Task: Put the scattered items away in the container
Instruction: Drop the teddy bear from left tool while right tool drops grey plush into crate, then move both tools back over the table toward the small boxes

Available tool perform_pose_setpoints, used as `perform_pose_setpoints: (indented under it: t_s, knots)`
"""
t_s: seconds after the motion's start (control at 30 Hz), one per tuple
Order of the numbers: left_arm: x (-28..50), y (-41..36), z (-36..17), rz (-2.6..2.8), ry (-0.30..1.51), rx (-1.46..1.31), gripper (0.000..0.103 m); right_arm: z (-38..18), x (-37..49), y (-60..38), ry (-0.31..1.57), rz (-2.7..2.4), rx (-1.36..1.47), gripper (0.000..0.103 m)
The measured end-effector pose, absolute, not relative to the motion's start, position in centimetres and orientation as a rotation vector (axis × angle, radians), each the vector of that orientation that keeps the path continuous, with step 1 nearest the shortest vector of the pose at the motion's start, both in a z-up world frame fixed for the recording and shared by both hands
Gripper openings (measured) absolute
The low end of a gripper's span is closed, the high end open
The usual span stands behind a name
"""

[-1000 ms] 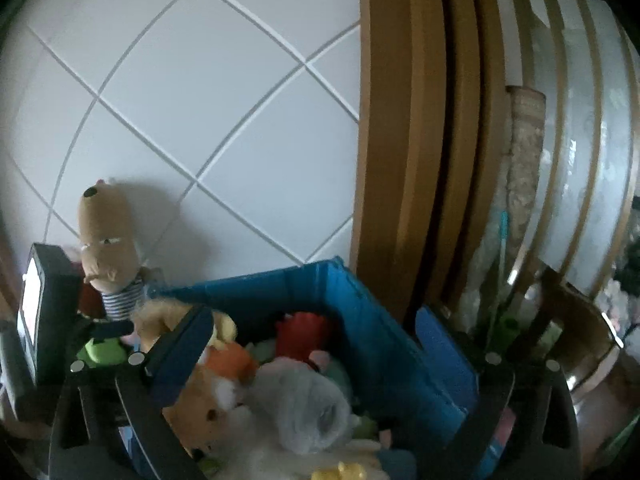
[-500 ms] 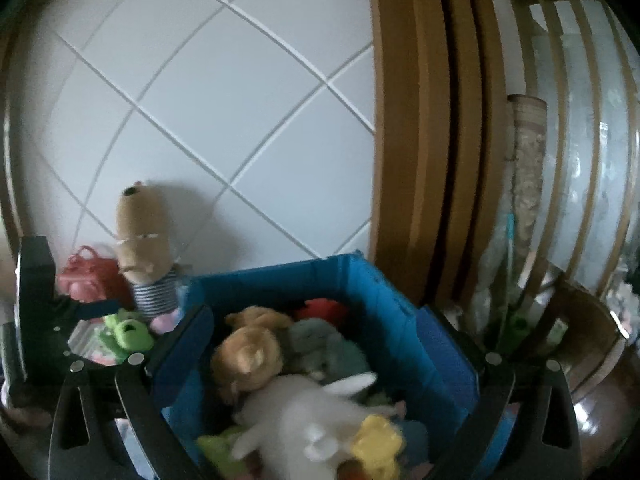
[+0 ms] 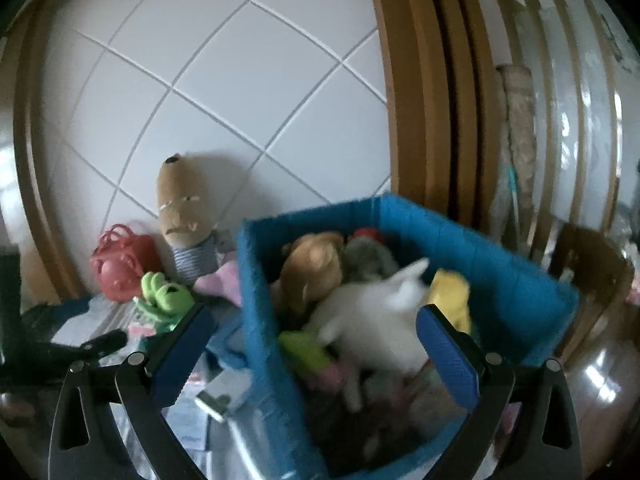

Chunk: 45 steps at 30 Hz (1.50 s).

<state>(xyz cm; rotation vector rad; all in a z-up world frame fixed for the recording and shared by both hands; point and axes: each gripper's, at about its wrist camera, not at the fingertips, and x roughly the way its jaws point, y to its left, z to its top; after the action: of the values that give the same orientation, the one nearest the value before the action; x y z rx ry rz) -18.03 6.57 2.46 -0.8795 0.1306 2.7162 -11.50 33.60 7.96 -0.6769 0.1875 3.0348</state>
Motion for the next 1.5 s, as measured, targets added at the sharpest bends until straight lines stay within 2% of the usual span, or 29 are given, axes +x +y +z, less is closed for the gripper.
perform_pose_setpoints:
  t_s: [0.23, 0.37, 0.6, 0.83, 1.07, 1.3, 1.5]
  knots:
    - [-13.2, -8.2, -4.6, 2.861, 0.026, -1.131, 0.103, 4.5, -9.1, 26.8, 0.247, 3.035, -0.77, 0.103]
    - [-11.2, -16.4, -8.6, 2.909, -0.096, -1.304, 0.103, 2.4, -8.8, 22.5, 0.186, 3.044, -0.812, 0.103]
    - [-8.8, -25.8, -13.6, 2.947, -0.229, -1.513, 0.103, -2.7, -10.5, 16.2, 0.105, 3.029, -0.993, 0.103]
    - [-8.8, -29.1, -18.5, 2.906, -0.397, -1.7, 0.103, -10.6, -15.1, 12.3, 0.076, 3.019, -1.306, 0.103]
    - [-11.0, -30.5, -21.7, 2.908, -0.426, -1.912, 0.103, -16.2, -20.9, 9.2, 0.077, 3.029, -1.576, 0.103]
    - [-14.4, -31.1, -23.1, 2.877, -0.421, -1.942, 0.103, -19.0, -26.0, 1.5, 0.006, 3.105, -1.751, 0.103]
    - [-20.9, -31.5, -24.1, 2.824, -0.246, -1.885, 0.103, -19.8, -29.3, -7.4, -0.074, 3.185, -1.827, 0.103]
